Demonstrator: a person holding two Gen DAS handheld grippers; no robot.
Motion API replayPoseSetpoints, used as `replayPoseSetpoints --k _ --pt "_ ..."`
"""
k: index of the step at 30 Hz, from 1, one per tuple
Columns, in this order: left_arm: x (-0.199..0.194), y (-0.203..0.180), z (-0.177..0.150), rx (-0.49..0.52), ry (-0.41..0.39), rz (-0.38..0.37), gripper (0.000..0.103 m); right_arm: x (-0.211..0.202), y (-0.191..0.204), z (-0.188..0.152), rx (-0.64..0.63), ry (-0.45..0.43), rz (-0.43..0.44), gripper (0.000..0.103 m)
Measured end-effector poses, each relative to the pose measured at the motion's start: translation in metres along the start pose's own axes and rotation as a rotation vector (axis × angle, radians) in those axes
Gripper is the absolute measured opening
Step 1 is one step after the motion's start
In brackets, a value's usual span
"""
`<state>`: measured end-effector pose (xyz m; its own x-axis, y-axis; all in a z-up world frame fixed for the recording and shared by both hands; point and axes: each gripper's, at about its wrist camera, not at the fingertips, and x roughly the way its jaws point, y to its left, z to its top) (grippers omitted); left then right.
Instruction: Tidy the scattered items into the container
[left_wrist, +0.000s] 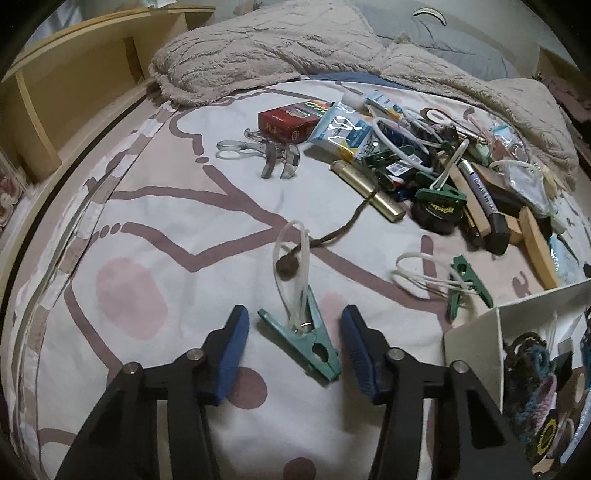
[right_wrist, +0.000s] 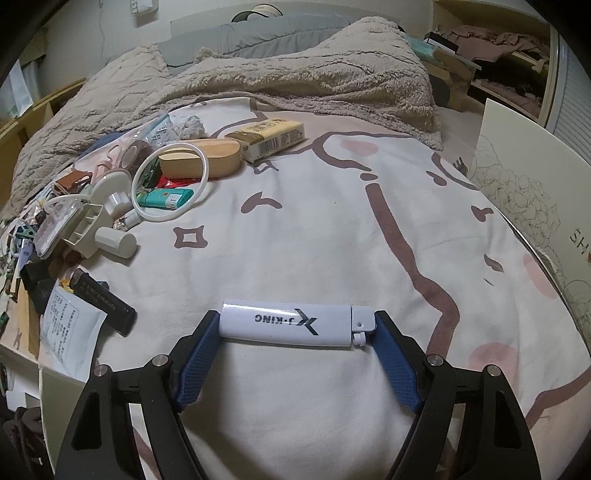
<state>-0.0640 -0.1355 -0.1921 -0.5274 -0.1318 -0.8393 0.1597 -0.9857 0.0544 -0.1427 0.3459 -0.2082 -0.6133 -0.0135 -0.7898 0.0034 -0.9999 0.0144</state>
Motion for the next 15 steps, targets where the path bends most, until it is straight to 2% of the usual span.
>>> replayPoseSetpoints --k 1,3,4,15 --pt "0.0003 0.0013 0.0003 -0.005 0.001 0.001 0.044 -0.0002 0.0 -0.0001 0.0 -0.001 0.0 0.081" --pt "-0.0003 0.0053 0.0005 -0.021 -0.001 -0.006 0.032 -0.0009 -0.0003 -0.0002 0.002 -0.005 0.003 0.081" --pt "-0.0005 0.0068 0.0004 -0.027 -0.002 -0.01 0.029 -0.001 -0.0005 -0.0002 0.004 -0.006 0.005 0.081" --pt "-0.0087 0.0105 -0.0001 -0.048 -0.034 -0.03 0.028 -0.0059 -0.005 0.0011 0.03 -0.016 0.031 0.081"
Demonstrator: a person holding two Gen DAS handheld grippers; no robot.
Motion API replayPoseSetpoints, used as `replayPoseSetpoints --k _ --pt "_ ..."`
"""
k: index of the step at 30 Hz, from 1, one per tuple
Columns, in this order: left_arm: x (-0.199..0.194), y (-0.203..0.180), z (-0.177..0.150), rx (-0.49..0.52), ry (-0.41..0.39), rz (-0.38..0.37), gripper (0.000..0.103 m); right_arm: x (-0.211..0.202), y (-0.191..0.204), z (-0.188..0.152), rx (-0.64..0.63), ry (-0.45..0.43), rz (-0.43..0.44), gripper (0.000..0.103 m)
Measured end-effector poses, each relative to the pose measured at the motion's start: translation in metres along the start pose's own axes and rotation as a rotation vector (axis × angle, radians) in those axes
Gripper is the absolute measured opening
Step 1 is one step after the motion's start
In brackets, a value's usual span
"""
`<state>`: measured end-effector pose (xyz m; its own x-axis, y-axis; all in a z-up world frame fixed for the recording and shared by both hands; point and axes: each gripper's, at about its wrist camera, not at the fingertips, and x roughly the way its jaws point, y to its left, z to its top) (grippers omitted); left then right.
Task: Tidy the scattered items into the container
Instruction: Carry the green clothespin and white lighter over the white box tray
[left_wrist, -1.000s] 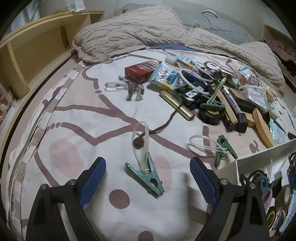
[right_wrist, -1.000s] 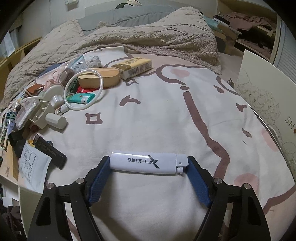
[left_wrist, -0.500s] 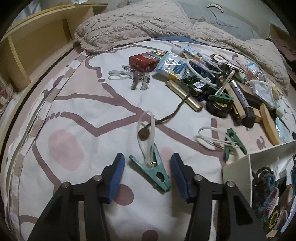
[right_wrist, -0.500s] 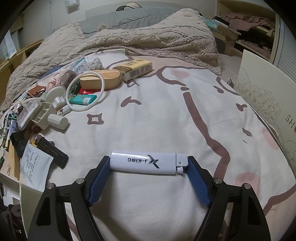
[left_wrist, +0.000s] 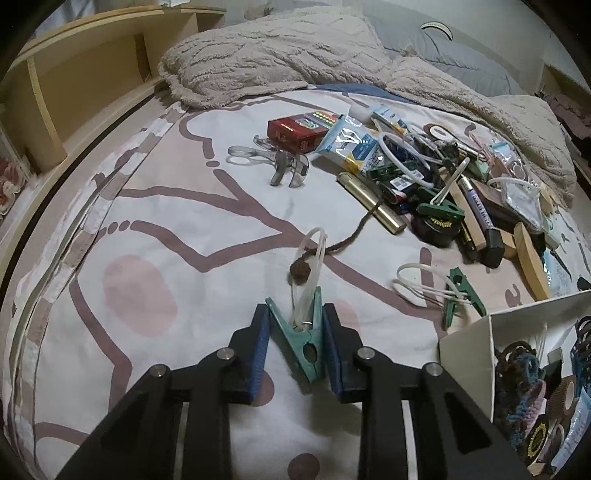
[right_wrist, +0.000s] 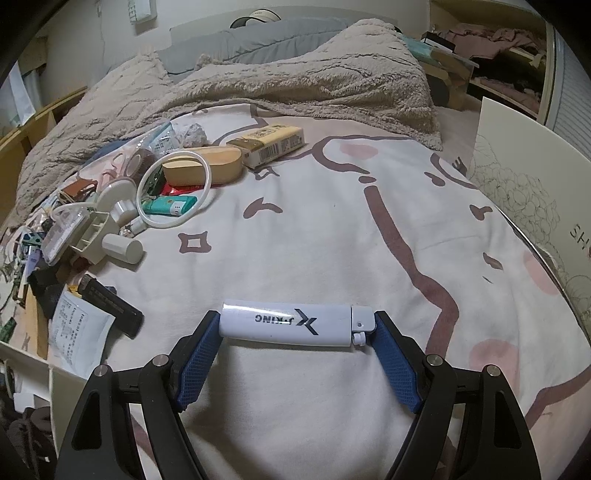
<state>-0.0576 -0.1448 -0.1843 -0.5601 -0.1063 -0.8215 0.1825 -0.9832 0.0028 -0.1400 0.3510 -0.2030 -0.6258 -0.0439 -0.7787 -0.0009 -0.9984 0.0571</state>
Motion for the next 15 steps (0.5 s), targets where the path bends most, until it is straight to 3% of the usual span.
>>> replayPoseSetpoints --k 7,15 --pt "-0.011 0.007 0.001 -0.025 -0.028 0.01 0.028 -0.013 -0.004 -0.001 0.018 -0.014 0.01 0.081" --pt "-0.03 0.005 0.004 -0.029 -0.089 -0.028 0.028 -0.037 0.0 -0.001 0.003 -0.05 0.039 0.081"
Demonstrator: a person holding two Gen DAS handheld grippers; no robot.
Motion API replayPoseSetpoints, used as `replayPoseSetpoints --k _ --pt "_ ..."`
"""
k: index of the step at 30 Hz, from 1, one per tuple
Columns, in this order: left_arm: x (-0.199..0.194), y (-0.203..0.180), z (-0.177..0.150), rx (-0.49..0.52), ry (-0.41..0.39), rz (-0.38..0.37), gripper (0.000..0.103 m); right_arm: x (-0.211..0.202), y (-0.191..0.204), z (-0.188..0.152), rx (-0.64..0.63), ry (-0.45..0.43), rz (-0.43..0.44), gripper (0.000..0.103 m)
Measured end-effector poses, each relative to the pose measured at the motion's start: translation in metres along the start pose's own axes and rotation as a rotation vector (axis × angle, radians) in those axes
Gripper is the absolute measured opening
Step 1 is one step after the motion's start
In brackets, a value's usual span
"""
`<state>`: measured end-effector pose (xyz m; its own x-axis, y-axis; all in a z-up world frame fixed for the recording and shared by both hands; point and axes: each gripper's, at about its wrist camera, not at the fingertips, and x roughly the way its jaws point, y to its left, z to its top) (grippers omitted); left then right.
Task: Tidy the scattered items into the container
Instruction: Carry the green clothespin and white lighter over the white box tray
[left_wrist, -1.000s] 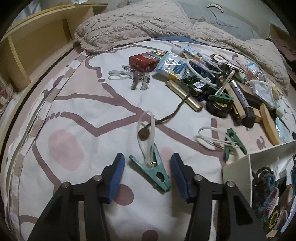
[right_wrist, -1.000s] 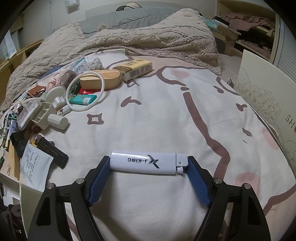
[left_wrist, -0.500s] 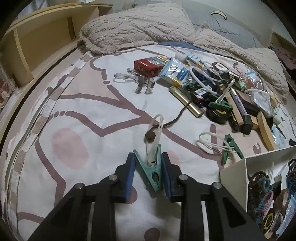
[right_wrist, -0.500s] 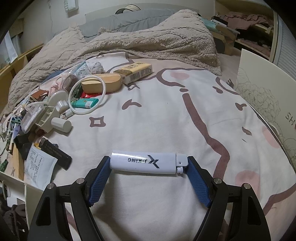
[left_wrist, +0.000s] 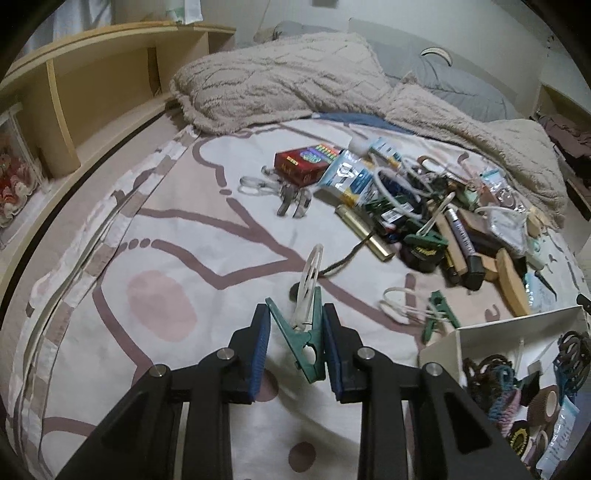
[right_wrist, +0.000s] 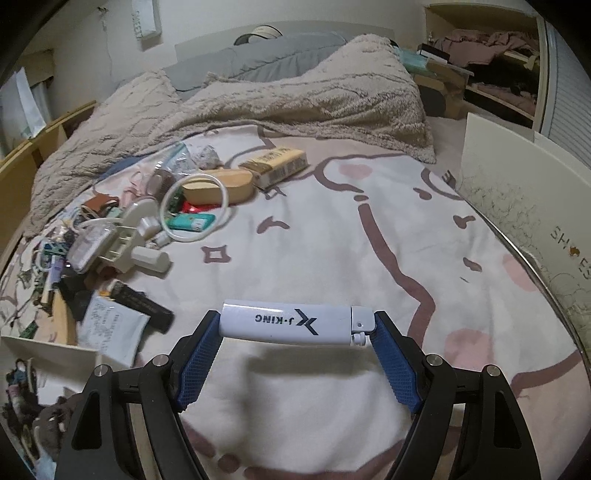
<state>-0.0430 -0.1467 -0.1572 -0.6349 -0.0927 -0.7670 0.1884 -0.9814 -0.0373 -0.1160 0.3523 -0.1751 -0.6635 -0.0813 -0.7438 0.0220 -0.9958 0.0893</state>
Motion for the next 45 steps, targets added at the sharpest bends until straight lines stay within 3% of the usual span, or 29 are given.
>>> replayPoseSetpoints --k 16,24,32,45 --pt "-0.048 -0.015 0.002 -0.005 -0.122 -0.134 0.028 -0.058 0.028 0.001 -0.042 -0.098 0.137 0.081" --pt "-0.065 -0.042 -0.004 0.073 -0.159 -0.218 0.028 -0.078 0.056 -0.004 -0.097 -0.112 0.26 0.081" --pt "-0.07 -0.071 -0.014 0.146 -0.14 -0.29 0.028 -0.088 0.082 -0.013 -0.146 -0.087 0.349 0.081" --pt "-0.066 -0.118 -0.039 0.254 -0.044 -0.412 0.028 -0.093 0.129 -0.033 -0.24 0.005 0.475 0.081"
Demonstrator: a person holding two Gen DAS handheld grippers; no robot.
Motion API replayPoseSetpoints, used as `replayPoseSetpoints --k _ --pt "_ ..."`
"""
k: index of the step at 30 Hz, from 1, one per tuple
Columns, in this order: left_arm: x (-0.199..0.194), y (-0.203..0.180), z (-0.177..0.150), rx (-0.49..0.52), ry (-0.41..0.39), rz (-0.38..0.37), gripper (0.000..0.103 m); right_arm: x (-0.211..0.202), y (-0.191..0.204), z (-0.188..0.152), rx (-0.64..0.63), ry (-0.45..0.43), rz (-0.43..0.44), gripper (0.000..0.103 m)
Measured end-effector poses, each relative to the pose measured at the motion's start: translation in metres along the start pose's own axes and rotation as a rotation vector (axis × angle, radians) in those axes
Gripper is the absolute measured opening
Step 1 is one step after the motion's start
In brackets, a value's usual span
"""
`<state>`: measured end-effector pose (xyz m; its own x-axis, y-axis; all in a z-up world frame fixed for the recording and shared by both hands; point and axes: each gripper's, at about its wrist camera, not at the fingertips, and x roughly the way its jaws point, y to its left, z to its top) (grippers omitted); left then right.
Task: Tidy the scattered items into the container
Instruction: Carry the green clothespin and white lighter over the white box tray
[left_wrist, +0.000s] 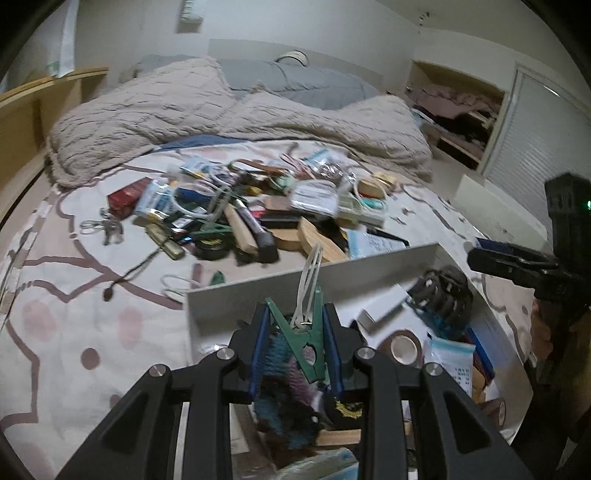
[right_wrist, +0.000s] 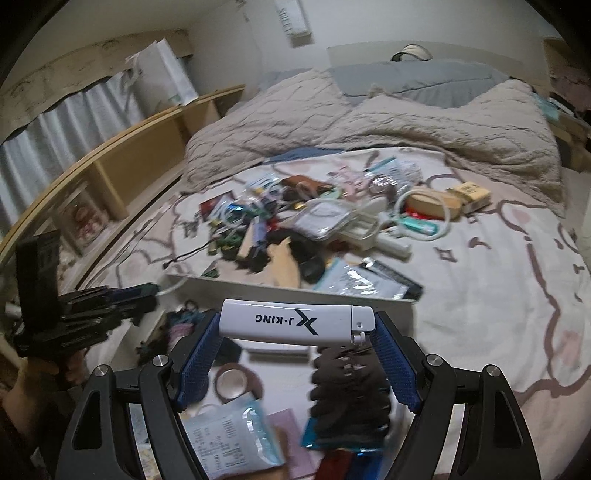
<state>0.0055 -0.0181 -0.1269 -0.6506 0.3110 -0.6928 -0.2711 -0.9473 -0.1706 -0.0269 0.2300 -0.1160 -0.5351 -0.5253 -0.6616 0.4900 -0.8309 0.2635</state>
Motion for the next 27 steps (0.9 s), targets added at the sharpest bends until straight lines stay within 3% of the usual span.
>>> replayPoseSetpoints --k 8,27 --pt "0.01 -0.012 -0.009 0.027 0.067 -0.019 0.028 0.012 0.013 -0.005 0.032 0.086 0.074 0.081" --pt "0.023 -0.018 -0.029 0.051 0.174 -0.041 0.028 0.063 0.032 0.009 0.072 0.205 0.04 0.081"
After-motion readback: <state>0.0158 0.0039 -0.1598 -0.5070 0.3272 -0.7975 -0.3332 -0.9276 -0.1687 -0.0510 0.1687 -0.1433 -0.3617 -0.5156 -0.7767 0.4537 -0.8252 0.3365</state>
